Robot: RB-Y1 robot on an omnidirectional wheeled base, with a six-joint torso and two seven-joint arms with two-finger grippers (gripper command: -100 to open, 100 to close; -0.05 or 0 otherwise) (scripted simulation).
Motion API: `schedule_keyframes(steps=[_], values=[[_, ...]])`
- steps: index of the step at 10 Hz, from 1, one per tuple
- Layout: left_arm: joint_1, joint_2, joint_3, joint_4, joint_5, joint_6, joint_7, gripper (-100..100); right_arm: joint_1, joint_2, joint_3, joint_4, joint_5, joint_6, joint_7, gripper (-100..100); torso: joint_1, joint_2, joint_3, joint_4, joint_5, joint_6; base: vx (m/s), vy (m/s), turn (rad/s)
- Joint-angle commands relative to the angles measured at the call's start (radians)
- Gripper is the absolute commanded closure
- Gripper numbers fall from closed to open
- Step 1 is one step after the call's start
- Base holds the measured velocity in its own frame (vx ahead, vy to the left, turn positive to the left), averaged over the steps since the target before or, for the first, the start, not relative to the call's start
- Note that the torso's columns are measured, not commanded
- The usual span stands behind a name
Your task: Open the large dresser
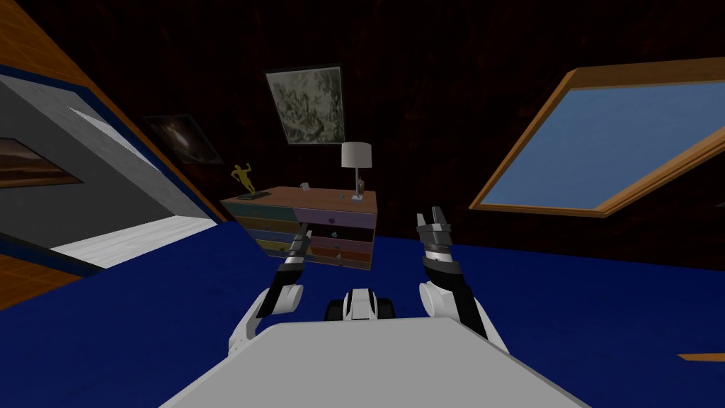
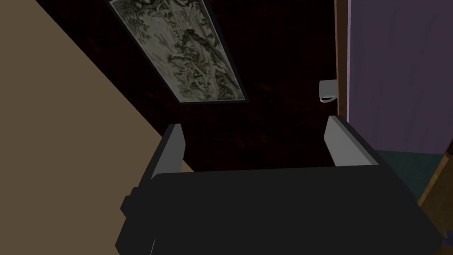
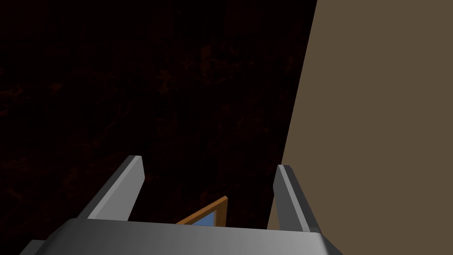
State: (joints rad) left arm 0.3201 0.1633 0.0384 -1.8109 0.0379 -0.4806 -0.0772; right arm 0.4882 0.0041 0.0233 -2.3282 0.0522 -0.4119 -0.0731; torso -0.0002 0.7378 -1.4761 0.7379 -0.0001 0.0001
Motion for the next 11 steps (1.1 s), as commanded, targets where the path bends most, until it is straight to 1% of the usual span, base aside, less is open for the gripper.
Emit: schedule_keyframes(steps=[1, 7, 11], values=[[-0.01, -0.003, -0.002, 0.056, -0.003, -0.002, 0.0, -100, 0.0, 0.0, 0.0, 0.0, 0.0, 0.0, 0.0, 0, 0.0, 0.0, 0.0, 0.0, 0.0, 0.0, 0.101, -0.009, -0.026], [-0.05, -0.018, -0.006, 0.202, -0.013, 0.008, -0.002, -100, 0.0, 0.0, 0.0, 0.0, 0.0, 0.0, 0.0, 0, 0.001, 0.0, 0.0, 0.0, 0.0, 0.0, 0.102, -0.004, -0.025], [-0.075, -0.046, -0.009, 0.291, -0.019, 0.015, -0.003, -100, 0.0, 0.0, 0.0, 0.0, 0.0, 0.0, 0.0, 0, 0.0, 0.001, 0.001, 0.0, 0.0, 0.0, 0.103, -0.008, -0.025]])
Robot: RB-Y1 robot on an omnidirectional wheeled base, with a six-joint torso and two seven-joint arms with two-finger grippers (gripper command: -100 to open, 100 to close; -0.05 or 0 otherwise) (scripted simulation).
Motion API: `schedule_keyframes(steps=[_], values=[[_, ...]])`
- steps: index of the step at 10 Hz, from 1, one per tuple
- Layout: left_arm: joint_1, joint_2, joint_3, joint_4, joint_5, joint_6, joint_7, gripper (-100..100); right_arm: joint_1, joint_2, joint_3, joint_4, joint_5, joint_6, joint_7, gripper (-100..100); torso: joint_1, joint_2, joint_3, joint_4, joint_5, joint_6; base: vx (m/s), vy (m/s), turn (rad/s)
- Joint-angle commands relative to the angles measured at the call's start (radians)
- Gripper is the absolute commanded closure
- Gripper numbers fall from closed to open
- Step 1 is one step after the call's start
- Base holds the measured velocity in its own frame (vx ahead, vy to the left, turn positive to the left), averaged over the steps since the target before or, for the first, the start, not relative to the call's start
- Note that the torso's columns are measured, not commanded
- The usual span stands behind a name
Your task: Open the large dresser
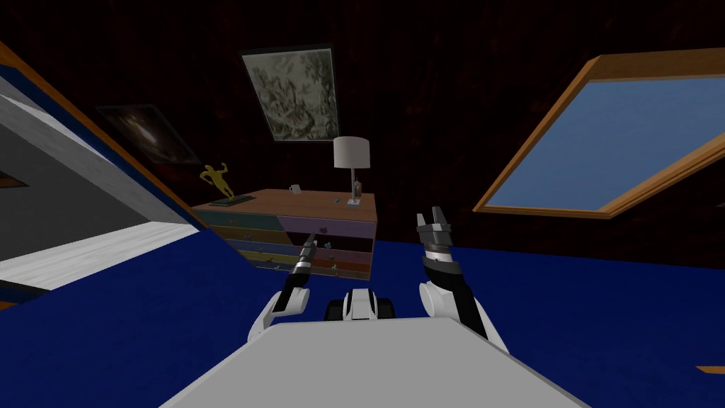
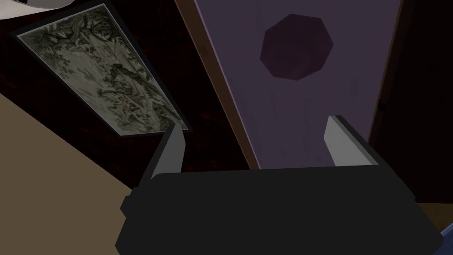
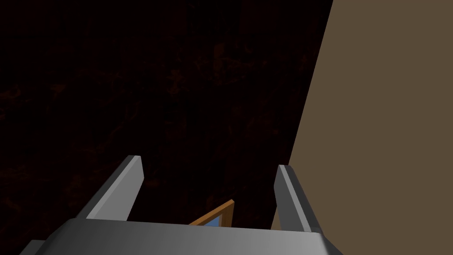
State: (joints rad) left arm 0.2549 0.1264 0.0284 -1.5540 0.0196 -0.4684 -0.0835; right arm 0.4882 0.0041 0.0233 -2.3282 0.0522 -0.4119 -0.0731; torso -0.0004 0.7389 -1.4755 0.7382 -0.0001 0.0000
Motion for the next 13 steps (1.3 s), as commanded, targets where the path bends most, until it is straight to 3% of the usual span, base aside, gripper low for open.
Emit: schedule_keyframes(steps=[1, 6, 7, 8, 9, 10, 13], values=[[-0.015, -0.021, 0.0, 0.054, -0.002, 0.004, 0.003, -100, 0.0, 0.0, 0.0, 0.0, 0.0, 0.0, 0.0, 0, 0.001, 0.0, 0.0, 0.0, 0.0, 0.0, 0.102, -0.009, -0.018], [-0.033, -0.12, -0.002, 0.118, -0.006, 0.008, 0.002, -100, 0.0, 0.0, 0.0, 0.0, 0.0, 0.0, 0.0, 0, 0.001, 0.0, 0.0, 0.0, 0.0, 0.0, 0.066, -0.003, -0.014], [-0.034, -0.108, -0.001, 0.12, -0.006, 0.002, 0.001, -100, 0.0, 0.0, 0.0, 0.0, 0.0, 0.0, 0.0, 0, 0.0, 0.001, 0.0, 0.0, 0.0, 0.0, 0.015, -0.002, -0.001], [-0.041, -0.11, 0.002, 0.097, -0.004, 0.032, 0.001, -100, 0.0, 0.0, 0.0, 0.0, 0.0, 0.0, 0.0, 0, 0.0, 0.001, 0.001, 0.0, 0.0, 0.0, 0.062, 0.006, -0.009], [-0.035, -0.109, 0.0, 0.105, -0.005, 0.016, 0.002, -100, 0.0, 0.0, 0.0, 0.0, 0.0, 0.0, 0.0, 0, 0.001, -0.002, -0.001, 0.0, 0.0, 0.0, 0.039, 0.005, -0.003], [-0.035, -0.108, 0.0, 0.102, -0.005, 0.02, 0.002, 100, 0.0, 0.0, 0.0, 0.0, 0.0, 0.0, 0.0, 0, 0.001, -0.001, -0.001, -0.001, 0.0, 0.0, 0.005, 0.001, 0.001], [-0.02, -0.104, -0.008, 0.076, -0.005, 0.03, 0.006, 100, -0.001, 0.0, 0.0, 0.0, 0.0, 0.0, 0.0, 0, 0.002, 0.005, 0.003, 0.002, 0.0, 0.0, -0.147, 0.017, 0.013]])
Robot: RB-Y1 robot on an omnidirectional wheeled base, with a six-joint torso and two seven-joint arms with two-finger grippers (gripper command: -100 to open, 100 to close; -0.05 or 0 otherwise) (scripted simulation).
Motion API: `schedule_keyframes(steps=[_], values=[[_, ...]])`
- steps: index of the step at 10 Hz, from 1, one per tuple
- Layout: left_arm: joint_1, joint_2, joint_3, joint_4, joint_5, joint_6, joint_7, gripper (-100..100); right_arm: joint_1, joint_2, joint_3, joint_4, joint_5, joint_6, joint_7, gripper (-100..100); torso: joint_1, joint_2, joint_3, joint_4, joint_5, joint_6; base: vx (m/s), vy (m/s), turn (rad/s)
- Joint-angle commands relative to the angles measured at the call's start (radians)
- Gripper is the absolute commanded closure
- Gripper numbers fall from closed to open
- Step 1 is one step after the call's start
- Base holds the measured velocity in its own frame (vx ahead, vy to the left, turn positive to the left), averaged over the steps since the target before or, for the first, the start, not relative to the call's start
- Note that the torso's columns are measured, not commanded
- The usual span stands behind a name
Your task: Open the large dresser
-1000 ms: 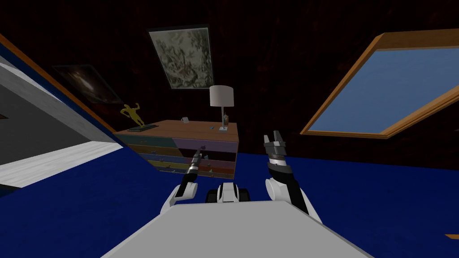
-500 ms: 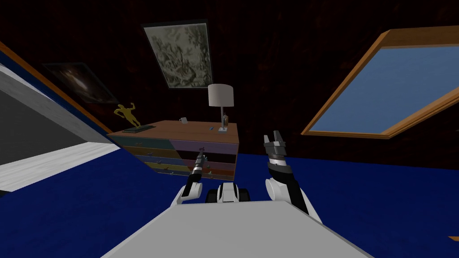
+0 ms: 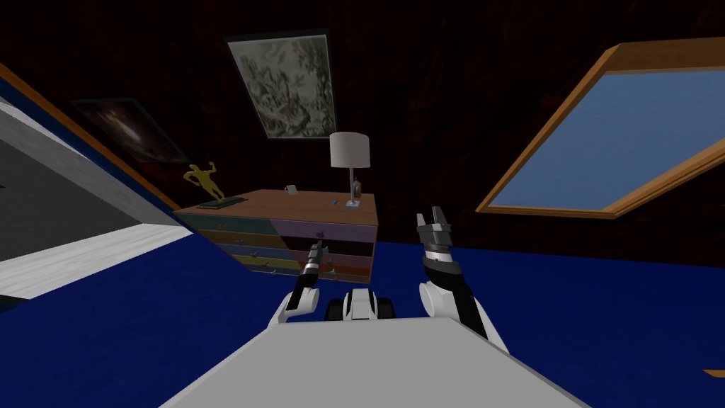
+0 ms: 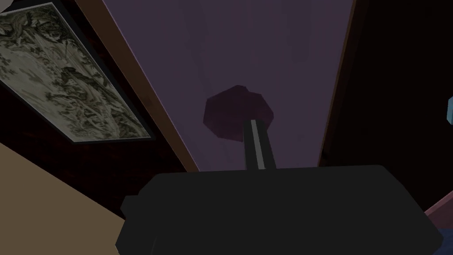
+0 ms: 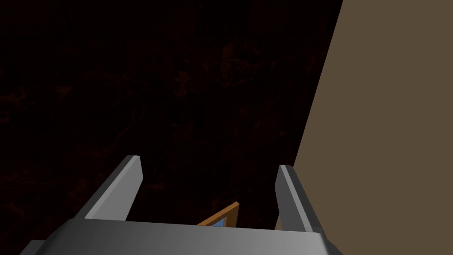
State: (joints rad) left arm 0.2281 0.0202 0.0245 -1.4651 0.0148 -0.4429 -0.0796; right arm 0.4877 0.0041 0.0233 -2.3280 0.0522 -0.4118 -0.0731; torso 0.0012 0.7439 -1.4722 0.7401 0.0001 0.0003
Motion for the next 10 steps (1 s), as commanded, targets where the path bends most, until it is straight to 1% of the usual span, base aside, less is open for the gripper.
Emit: schedule_keyframes(steps=[1, 2, 3, 4, 6, 7, 8, 9, 10], values=[[0.012, 0.003, -0.006, -0.022, 0.0, 0.008, 0.003, 100, 0.0, 0.0, 0.0, 0.0, 0.0, 0.0, 0.0, 0, -0.001, -0.001, -0.001, -0.001, 0.0, 0.0, -0.212, 0.013, 0.017], [0.017, 0.005, -0.009, -0.031, 0.0, 0.012, 0.005, 100, 0.0, 0.0, 0.0, 0.0, 0.0, 0.0, 0.0, 0, -0.002, -0.003, -0.002, -0.001, 0.0, 0.0, -0.192, 0.015, 0.014], [0.014, 0.004, -0.007, -0.024, 0.0, 0.008, 0.003, 100, 0.0, 0.0, 0.0, 0.0, 0.0, 0.0, 0.0, 0, -0.002, -0.006, -0.004, -0.002, 0.0, 0.0, -0.084, 0.006, 0.001], [0.015, 0.033, -0.007, -0.026, 0.0, 0.009, 0.004, -100, 0.0, 0.0, 0.0, 0.0, 0.0, 0.0, 0.0, 0, -0.002, -0.012, -0.008, -0.004, 0.0, 0.0, -0.019, 0.0, -0.002], [0.014, 0.069, -0.007, -0.027, 0.0, 0.012, 0.004, -100, 0.0, 0.0, 0.0, 0.0, 0.0, 0.0, 0.0, 0, -0.001, -0.012, -0.008, -0.004, 0.0, 0.0, 0.016, -0.001, 0.001], [0.012, 0.094, -0.006, -0.029, 0.001, 0.015, 0.004, -100, 0.0, 0.0, 0.0, 0.0, 0.0, 0.0, 0.0, 0, -0.001, -0.009, -0.006, -0.003, 0.0, 0.0, 0.035, -0.007, -0.001], [0.011, 0.107, -0.006, -0.03, 0.001, 0.018, 0.004, -100, 0.0, 0.0, 0.0, 0.0, 0.0, 0.0, 0.0, 0, -0.002, -0.007, -0.004, -0.002, 0.0, 0.0, 0.042, -0.01, 0.0], [0.0, 0.097, -0.002, -0.036, 0.004, 0.041, 0.004, -100, 0.0, 0.0, 0.0, 0.0, 0.0, 0.0, 0.0, 0, -0.002, -0.006, -0.004, -0.002, 0.0, 0.0, 0.124, -0.018, -0.007], [-0.005, 0.107, 0.0, -0.04, 0.006, 0.052, 0.004, -100, 0.001, 0.0, 0.0, 0.0, 0.0, 0.0, 0.0, 0, -0.002, -0.009, -0.006, -0.003, 0.0, 0.0, 0.161, -0.02, -0.007]])
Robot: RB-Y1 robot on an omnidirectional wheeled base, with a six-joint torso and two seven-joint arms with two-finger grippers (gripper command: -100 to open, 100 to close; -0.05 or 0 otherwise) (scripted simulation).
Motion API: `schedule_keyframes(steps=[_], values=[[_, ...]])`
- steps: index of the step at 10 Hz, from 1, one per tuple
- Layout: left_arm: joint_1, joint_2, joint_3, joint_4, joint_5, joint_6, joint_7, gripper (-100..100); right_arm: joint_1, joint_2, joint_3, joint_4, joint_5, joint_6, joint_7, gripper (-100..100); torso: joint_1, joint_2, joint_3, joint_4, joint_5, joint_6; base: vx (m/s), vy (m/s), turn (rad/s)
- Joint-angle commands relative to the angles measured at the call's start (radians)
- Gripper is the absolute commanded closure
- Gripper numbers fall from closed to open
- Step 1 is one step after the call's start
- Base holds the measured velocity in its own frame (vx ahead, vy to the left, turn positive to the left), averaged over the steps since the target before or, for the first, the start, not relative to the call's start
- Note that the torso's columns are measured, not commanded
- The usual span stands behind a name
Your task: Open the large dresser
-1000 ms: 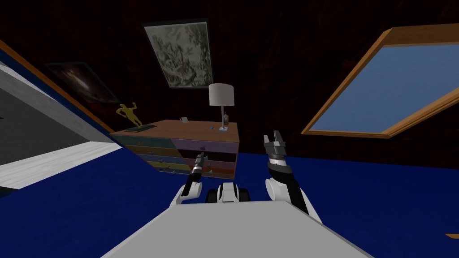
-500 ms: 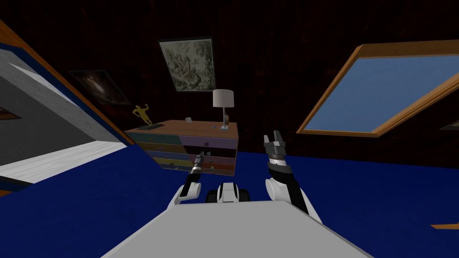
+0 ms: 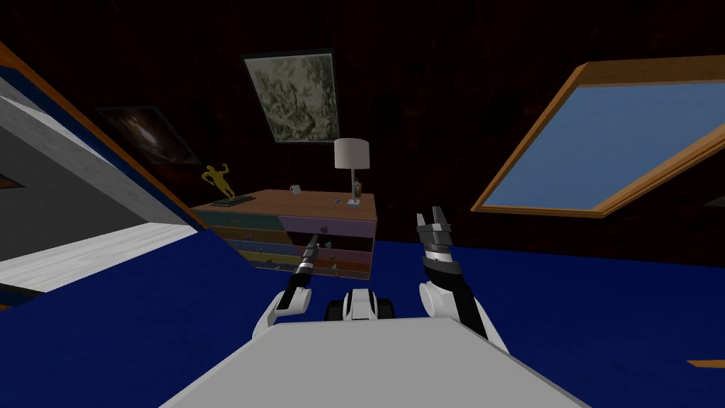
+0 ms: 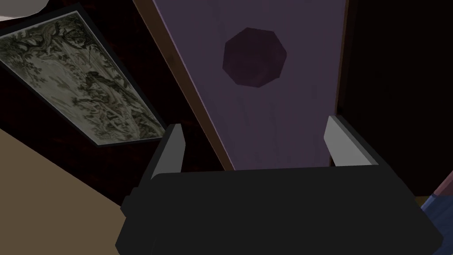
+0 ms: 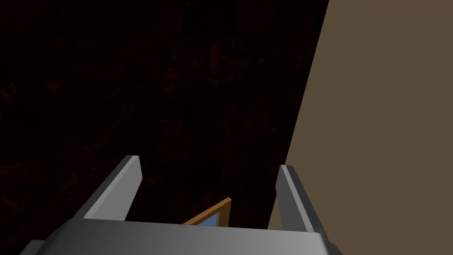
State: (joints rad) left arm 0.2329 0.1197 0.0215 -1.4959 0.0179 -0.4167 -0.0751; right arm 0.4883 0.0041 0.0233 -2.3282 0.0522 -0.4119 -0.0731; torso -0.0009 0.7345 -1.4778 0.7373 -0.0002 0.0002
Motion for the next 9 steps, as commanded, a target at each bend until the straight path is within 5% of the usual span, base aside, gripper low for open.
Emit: schedule_keyframes(steps=[1, 5, 9], values=[[-0.017, 0.01, 0.006, -0.011, 0.005, 0.041, 0.0, -100, 0.0, 0.0, 0.0, 0.0, 0.0, 0.0, 0.0, 0, 0.0, -0.001, -0.001, -0.001, 0.0, 0.0, 0.173, -0.045, -0.006], [-0.022, -0.095, 0.008, -0.011, 0.006, 0.053, 0.001, -100, 0.0, 0.0, 0.0, 0.0, 0.0, 0.0, 0.0, 0, 0.002, 0.01, 0.006, 0.002, 0.001, 0.0, 0.062, -0.02, -0.001], [-0.023, -0.1, 0.01, -0.027, 0.007, 0.068, 0.0, -100, 0.0, 0.0, 0.0, 0.0, 0.0, 0.0, 0.0, 0, 0.001, -0.001, -0.001, 0.0, 0.0, 0.0, 0.027, 0.004, -0.004]])
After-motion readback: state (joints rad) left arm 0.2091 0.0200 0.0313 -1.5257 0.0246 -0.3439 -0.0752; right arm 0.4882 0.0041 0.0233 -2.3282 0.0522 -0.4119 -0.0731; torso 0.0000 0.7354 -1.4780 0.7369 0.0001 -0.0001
